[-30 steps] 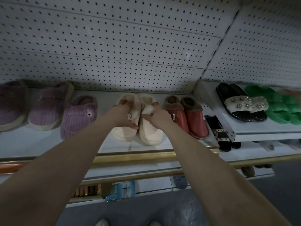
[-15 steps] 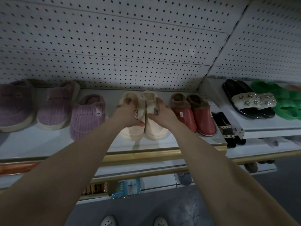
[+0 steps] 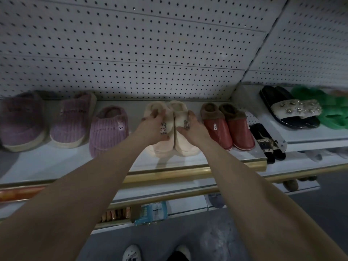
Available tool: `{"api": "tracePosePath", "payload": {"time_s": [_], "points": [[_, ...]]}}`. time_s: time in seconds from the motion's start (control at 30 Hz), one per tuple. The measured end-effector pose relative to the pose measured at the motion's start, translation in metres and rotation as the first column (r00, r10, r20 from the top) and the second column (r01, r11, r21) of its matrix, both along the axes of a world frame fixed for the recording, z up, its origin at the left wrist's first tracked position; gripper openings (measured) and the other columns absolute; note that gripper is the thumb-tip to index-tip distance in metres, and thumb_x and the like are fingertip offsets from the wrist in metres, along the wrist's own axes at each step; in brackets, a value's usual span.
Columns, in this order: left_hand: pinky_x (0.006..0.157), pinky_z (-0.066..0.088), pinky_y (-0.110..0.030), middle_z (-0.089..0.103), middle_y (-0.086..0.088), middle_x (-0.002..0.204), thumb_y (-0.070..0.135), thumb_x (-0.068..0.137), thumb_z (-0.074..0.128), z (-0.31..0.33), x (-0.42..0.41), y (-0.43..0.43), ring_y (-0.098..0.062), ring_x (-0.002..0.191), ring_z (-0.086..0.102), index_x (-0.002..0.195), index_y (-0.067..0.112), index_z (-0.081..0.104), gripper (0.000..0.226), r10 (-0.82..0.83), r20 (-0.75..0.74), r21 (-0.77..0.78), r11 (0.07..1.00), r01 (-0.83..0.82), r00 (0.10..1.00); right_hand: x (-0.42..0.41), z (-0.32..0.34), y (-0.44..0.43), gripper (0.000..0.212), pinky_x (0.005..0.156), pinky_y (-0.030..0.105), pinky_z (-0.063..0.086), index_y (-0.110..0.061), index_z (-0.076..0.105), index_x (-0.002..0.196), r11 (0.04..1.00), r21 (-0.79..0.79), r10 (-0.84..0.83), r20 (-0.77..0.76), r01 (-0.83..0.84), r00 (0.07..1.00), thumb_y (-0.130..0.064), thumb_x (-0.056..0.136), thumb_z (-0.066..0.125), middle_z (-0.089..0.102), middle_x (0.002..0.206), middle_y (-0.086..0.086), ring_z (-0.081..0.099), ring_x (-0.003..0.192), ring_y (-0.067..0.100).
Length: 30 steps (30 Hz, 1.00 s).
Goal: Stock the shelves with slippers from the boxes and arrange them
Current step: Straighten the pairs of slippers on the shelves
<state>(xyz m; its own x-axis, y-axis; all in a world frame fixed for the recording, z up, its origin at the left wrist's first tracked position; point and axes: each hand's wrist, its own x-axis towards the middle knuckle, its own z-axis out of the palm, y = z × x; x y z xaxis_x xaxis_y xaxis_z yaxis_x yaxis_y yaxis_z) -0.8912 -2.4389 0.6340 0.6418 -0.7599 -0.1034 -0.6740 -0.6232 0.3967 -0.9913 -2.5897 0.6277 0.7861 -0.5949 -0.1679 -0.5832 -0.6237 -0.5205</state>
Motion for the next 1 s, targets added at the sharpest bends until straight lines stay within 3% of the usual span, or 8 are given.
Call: {"api": "tracePosePath", "payload": {"time_s": [0.13, 0.27, 0.43, 0.57, 0.67, 0.8, 0.9, 1.0], "points": [[0.105, 0.04, -0.043, 0.014, -0.012, 0.16, 0.034, 0.081, 0.074, 0.002, -0.007, 0.006, -0.043, 0.132, 0.04, 0.153, 0.022, 0.018, 0.092, 0.032, -0.01, -0.053, 0.998, -0.032, 0.999, -0.006, 0.002, 0.002, 0.075, 0.093, 0.043, 0.044, -0.02, 0.02, 0.151, 0.999, -0.043, 0.016, 0.027, -0.014, 1.0, -0.041, 0.092, 0.061, 0.051, 0.136, 0.019, 0.052, 0.121, 0.041], [0.096, 0.046, -0.039, 0.04, -0.003, 0.15, 0.017, 0.085, 0.067, 0.006, -0.016, 0.017, -0.032, 0.122, 0.053, 0.138, 0.019, 0.05, 0.056, 0.062, 0.038, -0.21, 0.976, -0.052, 0.997, -0.01, 0.01, 0.009, 0.046, 0.081, 0.038, 0.045, -0.015, 0.043, 0.137, 0.973, -0.23, 0.047, 0.16, -0.01, 0.986, -0.027, 0.095, 0.054, 0.058, 0.12, 0.017, 0.057, 0.107, 0.037], [0.089, 0.049, -0.043, 0.056, -0.004, 0.135, 0.005, 0.081, 0.066, 0.009, -0.024, 0.037, -0.033, 0.112, 0.059, 0.133, 0.02, 0.057, 0.055, 0.135, 0.106, -0.397, 0.914, -0.083, 0.985, -0.005, 0.026, 0.034, 0.043, 0.089, 0.039, 0.046, -0.013, 0.052, 0.138, 0.96, -0.265, 0.181, 0.344, -0.09, 0.921, -0.018, 0.095, 0.054, 0.057, 0.129, 0.018, 0.056, 0.113, 0.037], [0.089, 0.05, -0.044, 0.059, -0.01, 0.13, -0.003, 0.076, 0.067, 0.007, -0.024, 0.064, -0.032, 0.112, 0.058, 0.13, 0.012, 0.059, 0.057, 0.166, 0.138, -0.454, 0.887, -0.087, 0.976, 0.005, 0.025, 0.066, 0.044, 0.099, 0.037, 0.04, -0.013, 0.055, 0.136, 0.934, -0.319, 0.278, 0.365, -0.161, 0.889, -0.01, 0.092, 0.055, 0.058, 0.132, 0.016, 0.048, 0.124, 0.033], [0.091, 0.05, -0.044, 0.061, -0.012, 0.127, -0.003, 0.074, 0.067, 0.003, -0.011, 0.088, -0.033, 0.114, 0.057, 0.128, 0.01, 0.061, 0.056, 0.23, 0.196, -0.459, 0.881, -0.118, 0.953, 0.017, 0.027, 0.088, 0.044, 0.099, 0.042, 0.045, -0.016, 0.055, 0.136, 0.923, -0.32, 0.325, 0.36, -0.211, 0.875, -0.011, 0.092, 0.055, 0.058, 0.134, 0.012, 0.052, 0.122, 0.034], [0.087, 0.051, -0.043, 0.062, -0.011, 0.125, 0.002, 0.077, 0.055, 0.003, 0.017, 0.123, -0.035, 0.109, 0.058, 0.124, 0.016, 0.064, 0.05, 0.298, 0.274, -0.431, 0.888, -0.16, 0.914, 0.036, 0.03, 0.114, 0.043, 0.105, 0.033, 0.032, -0.017, 0.054, 0.137, 0.903, -0.339, 0.377, 0.33, -0.264, 0.865, -0.015, 0.093, 0.056, 0.057, 0.136, 0.008, 0.046, 0.13, 0.028], [0.084, 0.05, -0.043, 0.059, -0.007, 0.127, 0.015, 0.083, 0.05, 0.001, 0.039, 0.148, -0.038, 0.105, 0.056, 0.13, 0.029, 0.056, 0.05, 0.305, 0.276, -0.327, 0.922, -0.21, 0.911, 0.049, 0.031, 0.13, 0.045, 0.104, 0.038, 0.039, -0.018, 0.054, 0.138, 0.904, -0.322, 0.38, 0.303, -0.282, 0.874, -0.017, 0.093, 0.058, 0.056, 0.138, 0.009, 0.048, 0.128, 0.03], [0.087, 0.046, -0.047, 0.054, -0.017, 0.129, 0.025, 0.091, 0.047, 0.002, 0.06, 0.172, -0.044, 0.111, 0.053, 0.137, 0.029, 0.049, 0.046, 0.348, 0.232, -0.203, 0.931, -0.304, 0.908, 0.061, 0.03, 0.153, 0.045, 0.101, 0.04, 0.043, -0.02, 0.05, 0.139, 0.907, -0.291, 0.374, 0.218, -0.306, 0.901, -0.026, 0.095, 0.056, 0.053, 0.14, 0.009, 0.051, 0.125, 0.032]]}}
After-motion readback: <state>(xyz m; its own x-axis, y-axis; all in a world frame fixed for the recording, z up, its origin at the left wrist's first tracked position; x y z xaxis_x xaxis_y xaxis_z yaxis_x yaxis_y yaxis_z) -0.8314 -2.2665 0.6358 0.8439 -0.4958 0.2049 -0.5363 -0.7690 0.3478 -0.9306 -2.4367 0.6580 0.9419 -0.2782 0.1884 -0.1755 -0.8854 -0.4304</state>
